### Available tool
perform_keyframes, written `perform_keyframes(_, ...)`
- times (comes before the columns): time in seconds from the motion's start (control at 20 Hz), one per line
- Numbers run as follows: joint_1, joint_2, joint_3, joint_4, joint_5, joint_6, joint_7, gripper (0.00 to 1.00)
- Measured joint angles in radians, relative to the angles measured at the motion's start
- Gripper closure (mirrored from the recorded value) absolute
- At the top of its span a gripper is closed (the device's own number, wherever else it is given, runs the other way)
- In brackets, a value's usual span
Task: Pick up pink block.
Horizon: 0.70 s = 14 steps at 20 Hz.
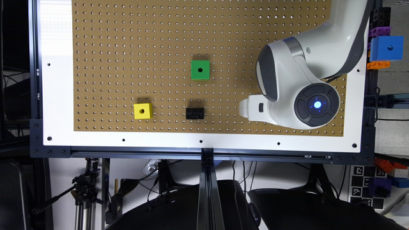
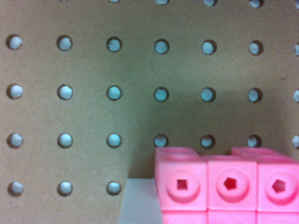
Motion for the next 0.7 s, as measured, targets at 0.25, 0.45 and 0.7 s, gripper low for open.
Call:
perform_keyframes(0.25, 0.000, -0.036, -0.003, 0.000, 0.0000, -0.032, 0.000, 1.00)
perform_keyframes(0.45, 0.000, -0.080, -0.003, -0.001, 0.0000, -0.086, 0.000, 1.00)
perform_keyframes(0.7, -0.001, -0.121, -0.006, -0.001, 0.0000, -0.128, 0.000, 1.00)
